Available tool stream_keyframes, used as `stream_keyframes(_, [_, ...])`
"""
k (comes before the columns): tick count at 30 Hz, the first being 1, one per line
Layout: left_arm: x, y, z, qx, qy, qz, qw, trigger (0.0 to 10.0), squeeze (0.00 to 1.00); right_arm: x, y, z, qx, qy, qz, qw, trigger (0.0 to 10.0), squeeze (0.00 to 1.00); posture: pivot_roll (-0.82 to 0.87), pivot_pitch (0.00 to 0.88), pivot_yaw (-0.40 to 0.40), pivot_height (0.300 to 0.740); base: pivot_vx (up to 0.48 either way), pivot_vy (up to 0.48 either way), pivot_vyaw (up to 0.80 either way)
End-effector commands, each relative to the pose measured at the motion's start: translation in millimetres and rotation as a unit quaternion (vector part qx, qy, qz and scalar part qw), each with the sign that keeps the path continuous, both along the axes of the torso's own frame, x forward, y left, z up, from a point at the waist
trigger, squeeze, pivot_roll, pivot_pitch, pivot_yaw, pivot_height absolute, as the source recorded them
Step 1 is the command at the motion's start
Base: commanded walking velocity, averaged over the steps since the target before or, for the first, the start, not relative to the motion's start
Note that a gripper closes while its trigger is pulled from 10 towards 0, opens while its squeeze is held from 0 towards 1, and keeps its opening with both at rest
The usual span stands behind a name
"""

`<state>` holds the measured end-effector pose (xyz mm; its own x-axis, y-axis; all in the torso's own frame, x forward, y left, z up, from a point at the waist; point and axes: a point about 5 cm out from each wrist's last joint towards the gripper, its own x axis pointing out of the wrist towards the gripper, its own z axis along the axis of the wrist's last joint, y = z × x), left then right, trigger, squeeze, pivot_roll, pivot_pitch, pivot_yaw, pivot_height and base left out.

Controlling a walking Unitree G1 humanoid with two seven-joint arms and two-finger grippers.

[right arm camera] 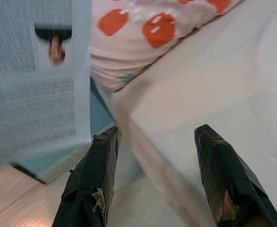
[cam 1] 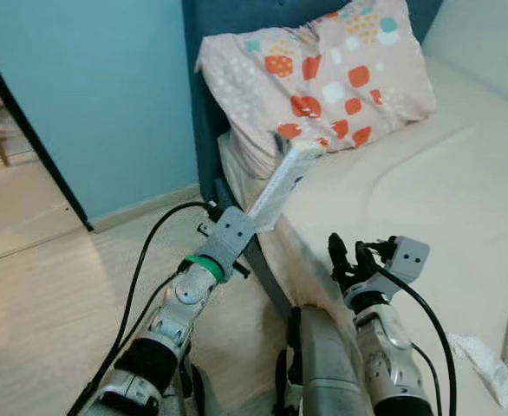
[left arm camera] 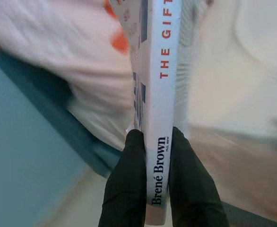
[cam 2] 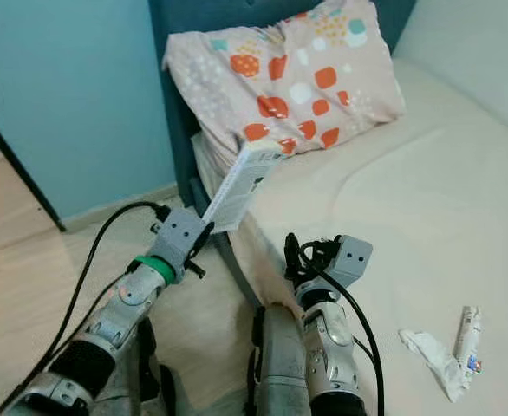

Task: Clean up the room

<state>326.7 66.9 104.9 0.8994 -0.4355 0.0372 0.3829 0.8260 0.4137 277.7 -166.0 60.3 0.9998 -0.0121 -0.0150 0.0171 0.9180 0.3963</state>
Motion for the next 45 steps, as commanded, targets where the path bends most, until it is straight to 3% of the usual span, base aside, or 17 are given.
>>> stream_keyframes(1, [4.2, -8.1, 9.4, 0.027, -0.044, -0.013, 0.999, 10.0, 0.0, -3.4, -5.7, -0.3, 0.002, -0.001, -0.018, 1.0, 10.0, 0.0, -0.02, 0.087, -0.008, 0.576, 0.0, 0.0, 0.0])
stream_keyframes(9, [20.7, -21.6, 19.6, 0.111, -0.087, -0.032, 0.989, 10.0, 0.0, -16.2, -27.0, -1.2, 0.012, 0.008, -0.083, 0.996, 10.0, 0.0, -0.07, 0.122, 0.013, 0.576, 0.0, 0.0, 0.0])
stream_keyframes(15, [26.5, -33.1, 25.1, 0.137, -0.099, -0.054, 0.984, 10.0, 0.0, -32.5, -48.2, -2.5, -0.004, 0.018, -0.146, 0.989, 10.0, 0.0, -0.12, 0.149, 0.031, 0.576, 0.0, 0.0, 0.0])
stream_keyframes(27, [30.5, -51.4, 43.0, 0.165, -0.168, -0.058, 0.97, 10.0, 0.0, -49.2, -54.4, 11.5, -0.039, -0.001, -0.155, 0.987, 10.0, 0.0, -0.18, 0.212, 0.05, 0.576, 0.0, 0.0, 0.0])
stream_keyframes(31, [34.7, -62.4, 68.6, 0.191, -0.251, -0.073, 0.946, 10.0, 0.0, -54.0, -62.4, 33.9, -0.045, -0.032, -0.168, 0.984, 10.0, 0.0, -0.22, 0.247, 0.069, 0.576, 0.0, 0.0, 0.0])
stream_keyframes(38, [36.0, -72.2, 83.2, 0.208, -0.295, -0.081, 0.929, 10.0, 0.0, -59.0, -57.9, 39.9, -0.039, -0.038, -0.162, 0.985, 10.0, 0.0, -0.26, 0.27, 0.09, 0.576, 0.0, 0.0, 0.0])
stream_keyframes(40, [33.2, -86.1, 92.2, 0.233, -0.335, -0.1, 0.907, 10.0, 0.0, -67.5, -42.3, 40.8, -0.016, -0.033, -0.141, 0.989, 10.0, 0.0, -0.31, 0.295, 0.112, 0.576, 0.0, 0.0, 0.0])
stream_keyframes(41, [33.2, -86.1, 92.2, 0.233, -0.335, -0.1, 0.907, 10.0, 0.0, -67.5, -42.3, 40.8, -0.016, -0.033, -0.141, 0.989, 10.0, 0.0, -0.31, 0.295, 0.112, 0.576, 0.0, 0.0, 0.0])
stream_keyframes(43, [28.2, -101.0, 98.3, 0.256, -0.376, -0.118, 0.883, 10.0, 0.0, -85.2, -29.4, 35.3, 0.027, -0.01, -0.151, 0.988, 10.0, 0.0, -0.37, 0.325, 0.143, 0.576, 0.0, 0.0, 0.0])
stream_keyframes(44, [28.2, -101.0, 98.3, 0.256, -0.376, -0.118, 0.883, 10.0, 0.0, -85.2, -29.4, 35.3, 0.027, -0.01, -0.151, 0.988, 10.0, 0.0, -0.37, 0.325, 0.143, 0.576, 0.0, 0.0, 0.0])
stream_keyframes(45, [26.5, -105.5, 99.6, 0.264, -0.388, -0.123, 0.875, 10.0, 0.0, -91.6, -27.1, 33.3, 0.041, -0.002, -0.16, 0.986, 10.0, 0.0, -0.37, 0.325, 0.143, 0.576, 0.0, 0.0, 0.0])
